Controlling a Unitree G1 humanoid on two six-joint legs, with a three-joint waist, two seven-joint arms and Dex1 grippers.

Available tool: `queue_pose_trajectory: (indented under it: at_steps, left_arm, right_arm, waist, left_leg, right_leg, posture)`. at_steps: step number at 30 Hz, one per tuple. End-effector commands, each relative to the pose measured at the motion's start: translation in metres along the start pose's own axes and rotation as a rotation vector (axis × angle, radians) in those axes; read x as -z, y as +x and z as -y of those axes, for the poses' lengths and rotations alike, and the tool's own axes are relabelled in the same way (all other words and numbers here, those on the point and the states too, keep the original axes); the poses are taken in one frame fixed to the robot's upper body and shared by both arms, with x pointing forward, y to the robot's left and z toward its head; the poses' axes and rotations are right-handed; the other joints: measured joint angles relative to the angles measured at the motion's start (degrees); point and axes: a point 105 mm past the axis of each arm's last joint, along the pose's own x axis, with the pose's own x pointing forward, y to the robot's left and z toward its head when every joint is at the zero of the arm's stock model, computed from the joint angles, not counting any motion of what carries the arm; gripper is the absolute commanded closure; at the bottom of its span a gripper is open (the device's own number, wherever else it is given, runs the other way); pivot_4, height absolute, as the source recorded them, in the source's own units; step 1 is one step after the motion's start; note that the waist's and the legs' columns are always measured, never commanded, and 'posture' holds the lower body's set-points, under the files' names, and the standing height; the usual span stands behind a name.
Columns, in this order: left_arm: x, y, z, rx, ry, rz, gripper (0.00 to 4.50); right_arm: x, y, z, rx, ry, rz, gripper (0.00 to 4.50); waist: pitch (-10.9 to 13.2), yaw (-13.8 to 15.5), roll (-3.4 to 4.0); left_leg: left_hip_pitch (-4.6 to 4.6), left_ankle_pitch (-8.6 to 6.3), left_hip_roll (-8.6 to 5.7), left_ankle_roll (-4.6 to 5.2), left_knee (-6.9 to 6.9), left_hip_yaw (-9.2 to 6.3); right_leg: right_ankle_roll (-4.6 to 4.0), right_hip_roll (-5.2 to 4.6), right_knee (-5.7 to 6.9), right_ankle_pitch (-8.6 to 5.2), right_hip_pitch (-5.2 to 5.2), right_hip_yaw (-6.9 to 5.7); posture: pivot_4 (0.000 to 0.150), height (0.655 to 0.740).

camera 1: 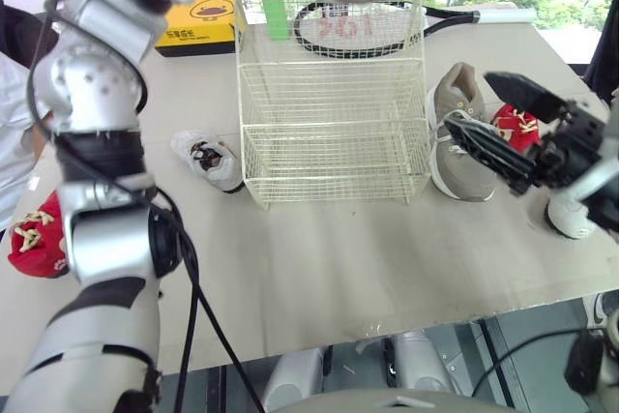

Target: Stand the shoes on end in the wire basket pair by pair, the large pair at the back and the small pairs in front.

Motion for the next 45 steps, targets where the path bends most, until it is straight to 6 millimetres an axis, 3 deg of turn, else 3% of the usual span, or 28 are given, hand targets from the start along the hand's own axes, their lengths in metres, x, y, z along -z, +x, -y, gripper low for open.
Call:
queue_pose_trajectory:
  at_steps: [1,6,10,18,25,27,28,31,37,42,45]
  left_arm:
    - [-0.010,0.001,-0.010,0.124,0.226,-0.069,2.92]
    - [0.012,-0.006,-0.014,0.240,0.324,-0.245,2.92]
    - [0.036,-0.012,-0.015,0.283,0.289,-0.387,2.92]
    - [0.063,-0.027,-0.025,0.249,0.355,-0.598,2.92]
    - [0.073,-0.052,-0.041,0.136,0.314,-0.711,2.92]
    - [0.075,-0.057,-0.045,0.106,0.310,-0.727,1.94]
    - [0.074,-0.058,-0.046,0.095,0.294,-0.722,1.65]
    - [0.062,-0.056,-0.049,0.054,0.247,-0.657,0.16]
    - [0.017,-0.067,-0.049,0.030,0.092,-0.519,0.07]
    - [0.002,-0.085,-0.043,0.058,-0.033,-0.485,0.07]
    - [0.006,-0.097,-0.023,0.124,-0.162,-0.492,0.07]
  right_arm:
    - [-0.013,-0.015,-0.013,0.014,-0.122,0.045,0.40]
    - [-0.011,-0.024,-0.015,0.042,-0.139,0.030,0.40]
    - [-0.012,-0.026,-0.015,0.055,-0.147,0.026,0.40]
    - [-0.014,-0.025,-0.018,0.048,-0.144,0.032,0.40]
    - [-0.016,-0.023,-0.018,0.046,-0.151,0.040,0.40]
    - [-0.016,-0.022,-0.017,0.040,-0.149,0.041,0.40]
    - [-0.016,-0.021,-0.017,0.035,-0.148,0.040,0.40]
    - [-0.014,-0.021,-0.017,0.024,-0.144,0.033,0.40]
    - [-0.011,-0.016,-0.007,0.023,-0.133,0.017,0.40]
    - [-0.013,-0.010,0.000,0.022,-0.136,0.040,0.40]
    - [-0.004,-0.009,0.016,0.093,-0.167,-0.027,0.40]
  waist:
    - [0.0,-0.1,0.00]
    - [0.0,-0.2,-0.02]
    - [0.1,-0.1,-0.08]
    - [0.1,-0.2,-0.20]
    - [0.1,-0.3,-0.23]
    - [0.1,-0.3,-0.25]
    - [0.1,-0.4,-0.26]
    - [0.1,-0.3,-0.27]
    - [0.1,-0.9,-0.31]
    - [0.1,-1.2,-0.32]
    - [0.0,-1.7,-0.27]
  left_leg:
    - [0.00,0.00,-0.01,0.00,0.00,0.00]
    - [0.02,-0.01,-0.05,0.03,-0.02,-0.01]
    - [0.02,-0.01,-0.05,0.05,-0.01,-0.05]
    - [-0.01,-0.04,-0.06,0.09,0.02,-0.08]
    - [-0.01,-0.04,-0.06,0.10,0.03,-0.08]
    - [-0.01,-0.04,-0.06,0.10,0.05,-0.08]
    - [0.00,-0.04,-0.06,0.10,0.05,-0.07]
    - [0.01,-0.04,-0.06,0.10,0.07,-0.08]
    - [0.00,-0.04,-0.07,0.11,0.11,-0.09]
    - [0.01,-0.04,-0.06,0.10,0.12,-0.17]
    - [0.03,-0.04,-0.06,0.10,0.12,-0.21]
  right_leg:
    - [0.00,0.00,-0.01,0.00,0.00,0.01]
    - [0.02,0.02,0.00,0.00,0.00,-0.03]
    - [0.03,0.03,0.06,0.01,0.00,-0.05]
    - [0.06,0.05,0.05,0.02,0.00,-0.09]
    - [0.07,0.07,0.06,0.03,0.00,-0.09]
    - [0.07,0.07,0.08,0.03,0.00,-0.09]
    - [0.07,0.07,0.08,0.03,0.00,-0.08]
    - [0.08,0.08,0.13,0.04,0.01,-0.08]
    - [0.09,0.10,0.13,0.04,0.01,-0.09]
    - [0.09,0.10,0.12,0.04,0.07,-0.18]
    - [0.09,0.09,0.14,0.04,0.08,-0.17]
  posture:
    - [0.150,0.7400]
    - [0.150,0.7400]
    - [0.150,0.7400]
    - [0.150,0.7400]
    - [0.150,0.7400]
    - [0.150,0.7400]
    - [0.150,0.7400]
    - [0.150,0.7400]
    - [0.150,0.7400]
    - [0.150,0.7400]
    - [0.150,0.7400]
